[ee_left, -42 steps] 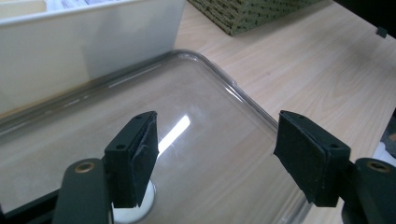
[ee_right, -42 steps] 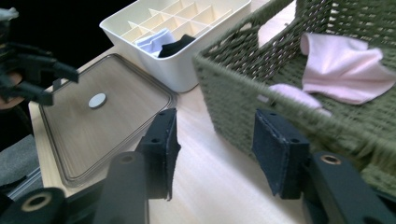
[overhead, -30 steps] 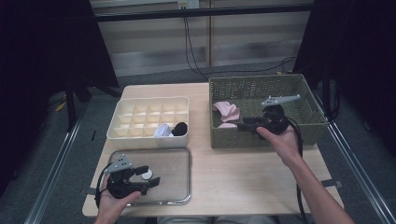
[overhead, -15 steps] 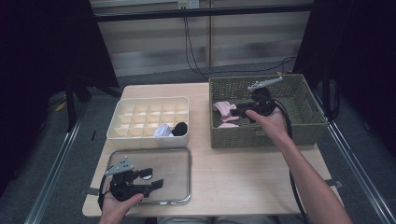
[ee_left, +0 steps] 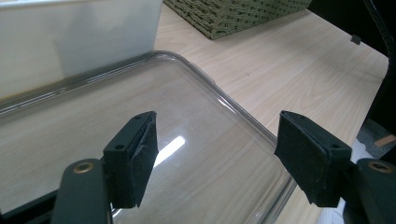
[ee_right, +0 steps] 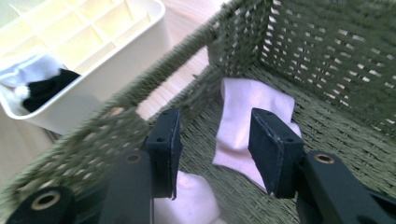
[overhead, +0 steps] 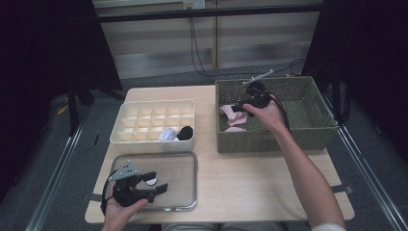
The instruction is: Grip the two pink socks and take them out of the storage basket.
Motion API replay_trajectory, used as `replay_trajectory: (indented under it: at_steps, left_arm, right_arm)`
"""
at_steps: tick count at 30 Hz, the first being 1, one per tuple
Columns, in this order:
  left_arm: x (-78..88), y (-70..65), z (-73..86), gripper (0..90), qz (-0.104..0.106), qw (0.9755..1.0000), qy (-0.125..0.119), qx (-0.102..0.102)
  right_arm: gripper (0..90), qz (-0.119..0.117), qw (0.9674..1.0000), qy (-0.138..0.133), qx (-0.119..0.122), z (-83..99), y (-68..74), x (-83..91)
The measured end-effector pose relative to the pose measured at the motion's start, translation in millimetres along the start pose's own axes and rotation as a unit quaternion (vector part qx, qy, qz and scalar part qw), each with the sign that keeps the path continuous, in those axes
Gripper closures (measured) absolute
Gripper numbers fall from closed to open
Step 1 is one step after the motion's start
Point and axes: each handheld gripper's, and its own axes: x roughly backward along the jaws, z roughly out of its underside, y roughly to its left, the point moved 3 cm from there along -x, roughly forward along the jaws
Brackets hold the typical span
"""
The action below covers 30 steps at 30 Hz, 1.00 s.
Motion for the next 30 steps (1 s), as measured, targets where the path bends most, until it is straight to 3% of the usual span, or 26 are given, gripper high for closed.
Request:
replay_trajectory:
  at_steps: [6, 9, 14, 19, 25, 28, 30]
  left_arm:
    - [-1.0, 0.5, 0.1, 29.2, 0.000, 1.0000, 0.004, -0.006]
    - [-0.2, 1.9, 0.7, 29.2, -0.004, 1.0000, 0.004, -0.006]
    - [0.0, 2.4, 1.4, 29.2, -0.008, 0.9999, 0.008, -0.011]
    - [-0.3, 2.9, 1.5, 29.2, -0.010, 0.9998, 0.012, -0.015]
    - [-0.7, 1.6, 2.3, 29.1, -0.014, 0.9996, 0.015, -0.020]
    - [-0.5, 1.7, 2.6, 29.1, -0.014, 0.9996, 0.016, -0.020]
    - [0.1, 2.0, 2.5, 29.1, -0.014, 0.9996, 0.016, -0.020]
  right_arm:
    - [52.6, -0.009, 0.9994, 0.034, 0.003, -2.9, -7.1, -18.6]
    - [50.4, -0.023, 0.9974, 0.068, -0.008, 1.9, -7.4, -29.3]
    - [45.1, -0.032, 0.9945, 0.099, -0.016, 10.7, -12.9, -40.8]
    - [43.1, -0.051, 0.9892, 0.137, -0.017, 19.0, -13.5, -47.7]
    - [39.0, -0.072, 0.9791, 0.190, -0.011, 27.6, -8.3, -59.4]
    - [39.4, -0.079, 0.9760, 0.202, -0.017, 28.9, -7.6, -62.6]
    - [45.8, -0.082, 0.9730, 0.215, -0.017, 30.7, -6.7, -65.6]
